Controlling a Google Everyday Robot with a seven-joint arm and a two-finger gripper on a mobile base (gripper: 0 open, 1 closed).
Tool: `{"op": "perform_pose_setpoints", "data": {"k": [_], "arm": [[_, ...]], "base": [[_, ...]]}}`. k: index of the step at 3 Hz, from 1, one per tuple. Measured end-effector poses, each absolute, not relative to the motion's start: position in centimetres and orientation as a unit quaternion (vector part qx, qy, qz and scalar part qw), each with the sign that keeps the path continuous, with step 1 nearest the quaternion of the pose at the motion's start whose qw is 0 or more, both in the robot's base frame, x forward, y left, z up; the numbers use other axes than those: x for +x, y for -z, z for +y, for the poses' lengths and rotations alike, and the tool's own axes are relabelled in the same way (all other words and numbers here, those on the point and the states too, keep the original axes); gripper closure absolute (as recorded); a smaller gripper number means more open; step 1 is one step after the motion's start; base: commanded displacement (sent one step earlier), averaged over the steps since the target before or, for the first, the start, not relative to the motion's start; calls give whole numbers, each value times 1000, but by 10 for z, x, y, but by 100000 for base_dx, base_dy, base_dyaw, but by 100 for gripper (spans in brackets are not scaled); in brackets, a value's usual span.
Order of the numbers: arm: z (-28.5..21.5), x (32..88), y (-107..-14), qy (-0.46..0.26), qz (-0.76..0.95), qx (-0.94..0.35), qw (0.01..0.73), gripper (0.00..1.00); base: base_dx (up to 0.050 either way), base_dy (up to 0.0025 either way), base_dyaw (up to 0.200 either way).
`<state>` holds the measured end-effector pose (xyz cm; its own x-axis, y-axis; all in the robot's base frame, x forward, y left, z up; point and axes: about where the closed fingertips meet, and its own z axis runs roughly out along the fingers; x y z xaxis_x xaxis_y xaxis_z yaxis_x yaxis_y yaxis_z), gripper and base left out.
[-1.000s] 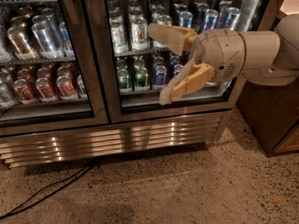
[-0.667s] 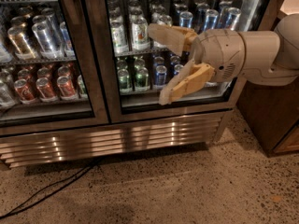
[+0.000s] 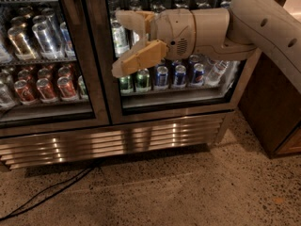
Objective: Open left fridge door
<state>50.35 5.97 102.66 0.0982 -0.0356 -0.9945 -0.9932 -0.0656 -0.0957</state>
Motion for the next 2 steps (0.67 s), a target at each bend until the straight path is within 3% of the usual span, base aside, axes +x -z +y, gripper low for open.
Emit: {"op": "perform_pose_setpoints", "data": {"k": [1,2], "arm": [[68,502,-1033,-464,479,-550,503,0],[68,502,-1033,-464,479,-550,503,0]], "base": [[0,0,0],[5001,-1,23]]}}
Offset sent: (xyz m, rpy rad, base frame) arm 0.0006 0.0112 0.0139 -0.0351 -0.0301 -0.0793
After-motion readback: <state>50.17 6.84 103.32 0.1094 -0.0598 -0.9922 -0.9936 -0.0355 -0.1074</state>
